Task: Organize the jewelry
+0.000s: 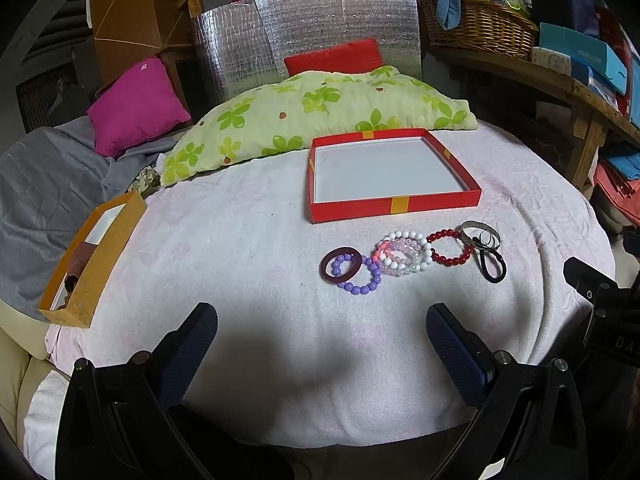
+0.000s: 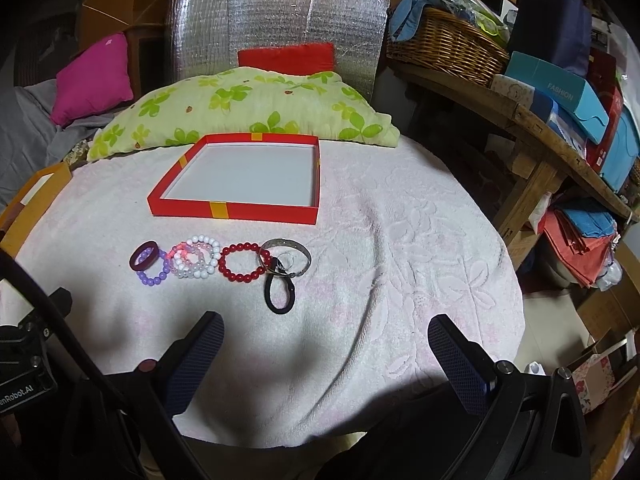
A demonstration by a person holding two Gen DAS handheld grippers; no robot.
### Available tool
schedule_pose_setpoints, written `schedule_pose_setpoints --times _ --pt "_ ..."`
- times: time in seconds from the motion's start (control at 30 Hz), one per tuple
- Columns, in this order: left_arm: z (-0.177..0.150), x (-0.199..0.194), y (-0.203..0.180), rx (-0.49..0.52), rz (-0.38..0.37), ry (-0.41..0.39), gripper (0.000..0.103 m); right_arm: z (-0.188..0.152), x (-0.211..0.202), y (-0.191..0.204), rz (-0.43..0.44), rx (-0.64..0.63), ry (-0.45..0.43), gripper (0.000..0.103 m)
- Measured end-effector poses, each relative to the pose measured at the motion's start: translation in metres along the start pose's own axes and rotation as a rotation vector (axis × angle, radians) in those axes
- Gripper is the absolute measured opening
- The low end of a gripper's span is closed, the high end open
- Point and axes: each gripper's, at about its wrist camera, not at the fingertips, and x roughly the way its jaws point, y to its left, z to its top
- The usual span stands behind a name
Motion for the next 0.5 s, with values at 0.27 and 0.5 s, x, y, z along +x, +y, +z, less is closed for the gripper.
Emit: schedule_pose_setpoints --times 0.27,0.5 --pt "0.000 0.007 0.001 -0.001 -0.001 0.008 0.103 0.001 0.005 0.001 -0.003 -0.005 0.012 0.103" --pt "0.004 0.025 0.006 -0.014 0.006 0.025 0.103 0.007 0.021 0.001 0.001 -0.008 0.031 0.103"
